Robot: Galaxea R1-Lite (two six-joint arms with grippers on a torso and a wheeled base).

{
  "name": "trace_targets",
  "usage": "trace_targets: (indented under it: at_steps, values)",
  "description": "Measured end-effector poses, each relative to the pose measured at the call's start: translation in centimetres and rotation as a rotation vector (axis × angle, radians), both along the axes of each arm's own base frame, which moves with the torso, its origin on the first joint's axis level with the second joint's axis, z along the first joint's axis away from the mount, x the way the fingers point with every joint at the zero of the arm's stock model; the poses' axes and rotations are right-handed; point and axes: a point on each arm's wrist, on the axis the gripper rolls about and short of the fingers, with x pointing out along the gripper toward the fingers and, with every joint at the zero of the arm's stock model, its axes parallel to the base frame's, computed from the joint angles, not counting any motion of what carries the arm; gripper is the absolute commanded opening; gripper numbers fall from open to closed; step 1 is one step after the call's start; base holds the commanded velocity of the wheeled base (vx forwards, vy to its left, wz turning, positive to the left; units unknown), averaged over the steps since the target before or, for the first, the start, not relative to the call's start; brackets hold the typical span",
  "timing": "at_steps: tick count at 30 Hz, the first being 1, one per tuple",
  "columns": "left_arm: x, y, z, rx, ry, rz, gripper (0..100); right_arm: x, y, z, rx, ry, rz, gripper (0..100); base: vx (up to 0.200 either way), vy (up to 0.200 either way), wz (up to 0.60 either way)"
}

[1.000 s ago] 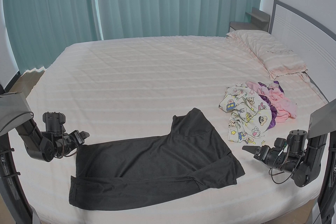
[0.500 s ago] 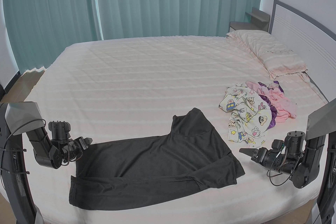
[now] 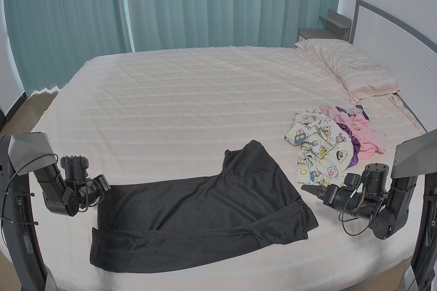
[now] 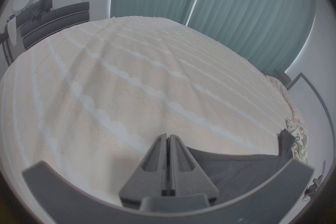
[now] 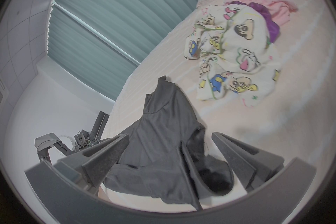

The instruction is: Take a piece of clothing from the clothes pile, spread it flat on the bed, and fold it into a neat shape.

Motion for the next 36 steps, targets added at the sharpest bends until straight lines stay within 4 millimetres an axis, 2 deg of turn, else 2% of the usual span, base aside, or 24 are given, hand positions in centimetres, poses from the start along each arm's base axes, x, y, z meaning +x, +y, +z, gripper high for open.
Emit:
trace_targets:
  at_steps: [7, 15, 21, 30, 36]
  values:
    - [0.5, 0.6, 0.7, -0.027, -0.037, 0.041, 0, 4.2, 1.9, 0.8, -0.024, 0.002, 0.01, 100, 0.0, 0.0, 0.0]
    - [0.6, 1.0, 2.3, -0.037, -0.086, 0.068, 0, 10.0, 5.2, 2.6, -0.084, -0.031, -0.055, 100, 0.0, 0.0, 0.0]
    - [0.4, 1.1, 3.3, -0.039, -0.111, 0.077, 0, 13.0, 7.1, 3.0, -0.126, -0.042, -0.059, 100, 0.0, 0.0, 0.0]
    - [-0.1, 1.1, 3.9, -0.044, -0.115, 0.077, 0, 16.0, 8.9, 1.3, -0.242, -0.114, 0.006, 100, 0.0, 0.0, 0.0]
    - [-0.4, 0.9, 4.0, -0.047, -0.11, 0.072, 0, 17.4, 10.2, 0.0, -0.268, -0.142, 0.027, 100, 0.0, 0.0, 0.0]
